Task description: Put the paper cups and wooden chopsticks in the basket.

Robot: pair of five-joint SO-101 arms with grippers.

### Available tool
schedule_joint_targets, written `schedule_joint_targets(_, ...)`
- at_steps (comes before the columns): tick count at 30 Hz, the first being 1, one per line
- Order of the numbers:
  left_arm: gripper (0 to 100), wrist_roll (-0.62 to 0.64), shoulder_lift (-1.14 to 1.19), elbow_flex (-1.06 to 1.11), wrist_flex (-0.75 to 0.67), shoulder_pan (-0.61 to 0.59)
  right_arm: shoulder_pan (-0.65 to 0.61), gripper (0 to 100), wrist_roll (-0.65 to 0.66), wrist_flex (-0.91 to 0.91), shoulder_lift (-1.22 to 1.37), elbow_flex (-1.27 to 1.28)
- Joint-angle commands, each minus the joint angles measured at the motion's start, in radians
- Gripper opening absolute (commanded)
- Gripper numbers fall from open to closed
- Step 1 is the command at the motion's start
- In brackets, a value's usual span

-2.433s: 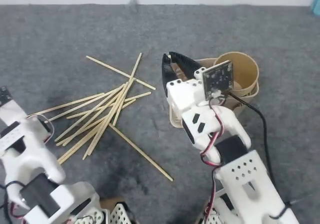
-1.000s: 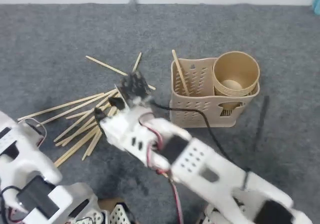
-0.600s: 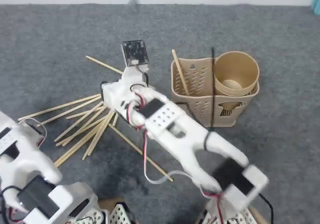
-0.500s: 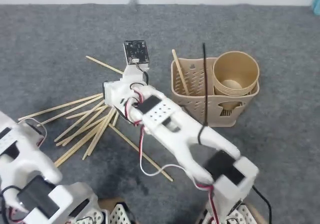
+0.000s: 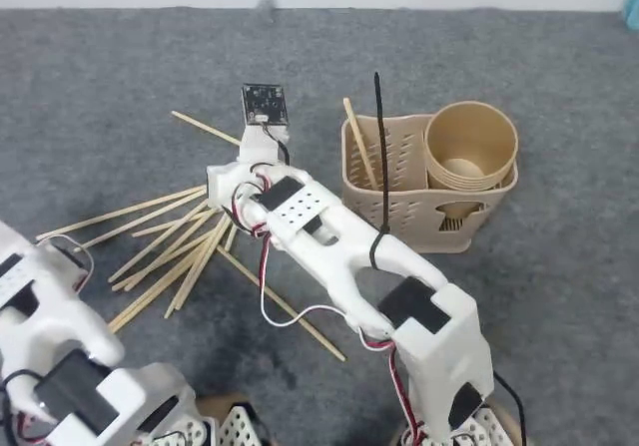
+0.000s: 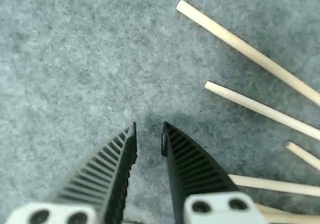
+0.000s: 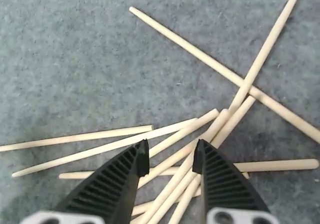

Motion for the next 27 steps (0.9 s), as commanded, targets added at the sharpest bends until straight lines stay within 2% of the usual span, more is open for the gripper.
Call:
schedule_joint_targets(1,8,0.009,-0.008,-0.041,-0.017,0.003,0.031,15.5,-0.009,0.013,-0.018,-0.063)
schedule_joint_targets(27,8,0.009,-0.008,-0.038,-0.017,0.003,0.056,13.3,-0.005,0.012,0.145,-0.186)
